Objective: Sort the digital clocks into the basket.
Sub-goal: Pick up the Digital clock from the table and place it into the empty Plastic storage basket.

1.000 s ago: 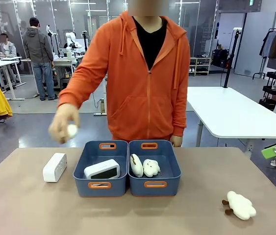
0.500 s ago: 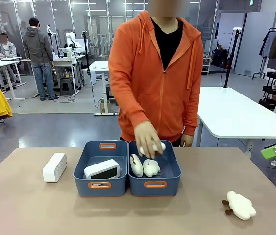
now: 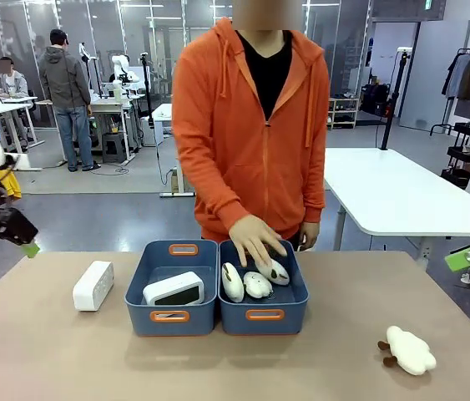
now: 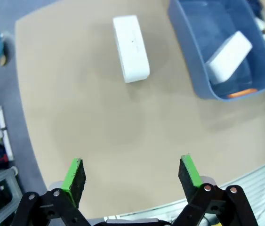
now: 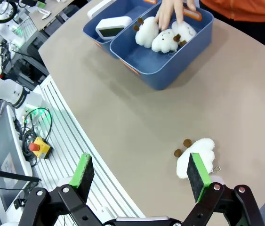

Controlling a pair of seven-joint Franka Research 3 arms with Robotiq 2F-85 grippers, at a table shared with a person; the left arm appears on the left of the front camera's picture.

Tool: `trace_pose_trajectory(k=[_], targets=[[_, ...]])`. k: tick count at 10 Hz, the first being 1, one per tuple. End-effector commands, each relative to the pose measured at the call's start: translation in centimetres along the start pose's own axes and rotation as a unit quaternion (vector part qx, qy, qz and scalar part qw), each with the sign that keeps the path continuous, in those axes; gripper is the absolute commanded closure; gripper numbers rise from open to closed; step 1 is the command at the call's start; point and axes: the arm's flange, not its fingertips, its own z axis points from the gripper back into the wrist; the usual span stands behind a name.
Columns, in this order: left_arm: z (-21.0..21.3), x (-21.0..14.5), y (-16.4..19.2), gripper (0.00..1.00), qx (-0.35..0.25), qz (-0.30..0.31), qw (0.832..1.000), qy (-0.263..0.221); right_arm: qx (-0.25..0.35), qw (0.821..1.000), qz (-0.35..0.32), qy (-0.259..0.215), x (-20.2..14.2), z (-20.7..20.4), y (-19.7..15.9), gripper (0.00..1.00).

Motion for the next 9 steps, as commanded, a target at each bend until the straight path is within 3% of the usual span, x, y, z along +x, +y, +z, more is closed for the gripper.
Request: trace_pose_trajectory(k=[1, 2, 4, 5, 8, 9], targets=[[-0.1, 1.4, -0.9, 0.00, 0.026, 0.031, 0.999, 0.006, 0.006, 1.000, 0.006, -0.005, 0.0, -0.1, -0.1, 0.00], [-2.3, 2.4, -1.6, 0.00, 0.049, 0.055, 0.997, 0.000, 0.006, 1.000, 0.006, -0.005, 0.0, -0.1, -0.1, 0.00], [-8.5, 5.2, -3.1, 0.00, 0.007, 0.018, 1.000, -0.006, 0.006, 1.000, 0.006, -0.005, 0.0, -0.1, -0.1, 0.00], [-11.4, 6.5, -2.7, 0.00, 0.007, 0.031, 0.999, -0.008, 0.006, 1.000, 0.006, -0.005, 0.0, -0.1, -0.1, 0.00], [-16.8, 9.2, -2.2, 0.00, 0.014, 0.028, 0.999, -0.017, 0.006, 1.000, 0.006, -0.005, 0.0, -0.1, -0.1, 0.00], [-18.4, 10.0, -2.3, 0.00, 0.030, 0.035, 0.999, 0.007, 0.006, 1.000, 0.006, -0.005, 0.0, -0.1, -0.1, 0.00]])
